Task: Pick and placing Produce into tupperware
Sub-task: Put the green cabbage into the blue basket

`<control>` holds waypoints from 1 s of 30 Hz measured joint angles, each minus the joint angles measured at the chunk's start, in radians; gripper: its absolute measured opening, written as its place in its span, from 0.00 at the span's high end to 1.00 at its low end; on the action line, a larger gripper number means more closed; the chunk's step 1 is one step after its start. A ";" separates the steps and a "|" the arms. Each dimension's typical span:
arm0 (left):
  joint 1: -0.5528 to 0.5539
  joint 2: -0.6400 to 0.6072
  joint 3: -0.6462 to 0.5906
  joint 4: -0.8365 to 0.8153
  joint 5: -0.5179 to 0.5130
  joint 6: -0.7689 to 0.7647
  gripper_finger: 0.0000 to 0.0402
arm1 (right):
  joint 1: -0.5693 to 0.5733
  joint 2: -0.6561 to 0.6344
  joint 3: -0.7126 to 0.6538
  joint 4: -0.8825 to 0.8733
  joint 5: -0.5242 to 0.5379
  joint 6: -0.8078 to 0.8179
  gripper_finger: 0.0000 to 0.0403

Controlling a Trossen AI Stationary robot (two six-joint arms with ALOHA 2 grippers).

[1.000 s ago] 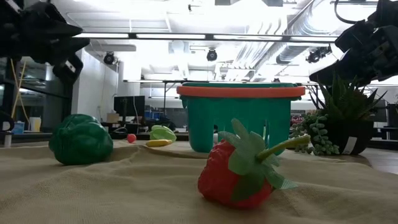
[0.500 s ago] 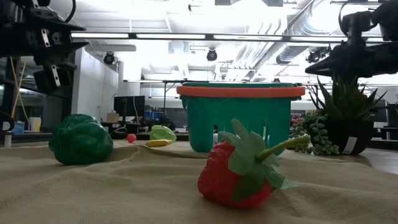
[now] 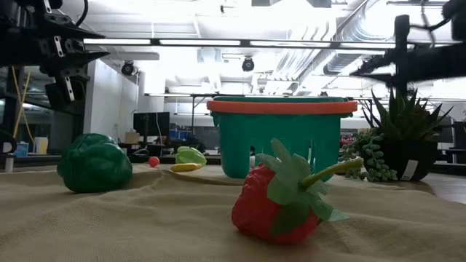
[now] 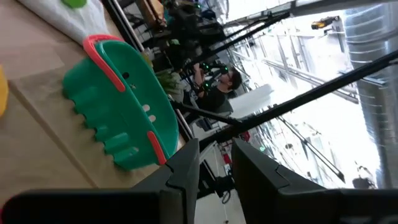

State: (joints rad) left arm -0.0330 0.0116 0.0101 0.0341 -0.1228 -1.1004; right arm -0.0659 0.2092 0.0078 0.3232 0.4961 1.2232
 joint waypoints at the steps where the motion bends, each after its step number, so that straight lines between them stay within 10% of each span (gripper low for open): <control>1: 0.000 0.000 0.000 0.001 -0.009 0.000 0.79 | -0.002 0.000 0.000 0.064 0.029 -0.067 1.00; 8: 0.000 0.000 0.000 0.012 -0.070 0.000 0.79 | -0.074 -0.001 0.109 0.386 -0.013 -0.579 0.98; 17: 0.000 0.000 0.000 0.016 -0.098 0.000 0.79 | -0.146 0.186 0.734 -0.674 0.032 -0.807 0.76; 30: 0.000 0.000 0.000 0.016 -0.098 0.000 0.79 | -0.274 0.663 1.366 -1.300 -0.007 -0.814 0.60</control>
State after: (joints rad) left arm -0.0330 0.0113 0.0101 0.0502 -0.2203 -1.1006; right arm -0.3401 0.8722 1.3738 -0.9767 0.4893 0.4096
